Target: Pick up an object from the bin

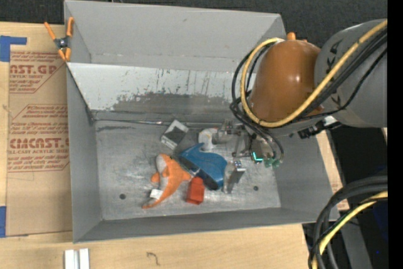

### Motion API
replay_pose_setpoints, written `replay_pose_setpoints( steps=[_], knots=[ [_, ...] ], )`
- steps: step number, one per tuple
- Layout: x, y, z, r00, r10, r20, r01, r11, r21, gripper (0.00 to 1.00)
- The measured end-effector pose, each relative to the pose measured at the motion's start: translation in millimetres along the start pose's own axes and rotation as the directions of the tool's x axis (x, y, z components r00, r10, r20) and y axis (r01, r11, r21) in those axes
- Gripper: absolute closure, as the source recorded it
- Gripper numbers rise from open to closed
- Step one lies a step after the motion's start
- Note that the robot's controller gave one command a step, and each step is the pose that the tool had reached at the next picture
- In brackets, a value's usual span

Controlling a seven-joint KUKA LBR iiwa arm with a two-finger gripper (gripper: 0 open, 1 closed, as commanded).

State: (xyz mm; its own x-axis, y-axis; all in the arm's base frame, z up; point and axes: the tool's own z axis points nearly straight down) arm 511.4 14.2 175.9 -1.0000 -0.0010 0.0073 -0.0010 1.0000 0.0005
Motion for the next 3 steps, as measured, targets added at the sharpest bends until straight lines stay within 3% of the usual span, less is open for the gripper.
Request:
replay_pose_setpoints(
  steps=[1, 2, 3],
  knots=[
    [-1.8, 0.0, -4.3, 1.000, 0.000, 0.008, 0.000, 1.000, 0.000, 0.00],
    [-11.3, 0.9, 37.6, 0.994, 0.113, 0.012, -0.113, 0.994, -0.002, 0.00],
    [-34.6, 8.0, 43.5, 0.974, 0.227, 0.009, -0.227, 0.974, -0.003, 0.00]
  ],
)
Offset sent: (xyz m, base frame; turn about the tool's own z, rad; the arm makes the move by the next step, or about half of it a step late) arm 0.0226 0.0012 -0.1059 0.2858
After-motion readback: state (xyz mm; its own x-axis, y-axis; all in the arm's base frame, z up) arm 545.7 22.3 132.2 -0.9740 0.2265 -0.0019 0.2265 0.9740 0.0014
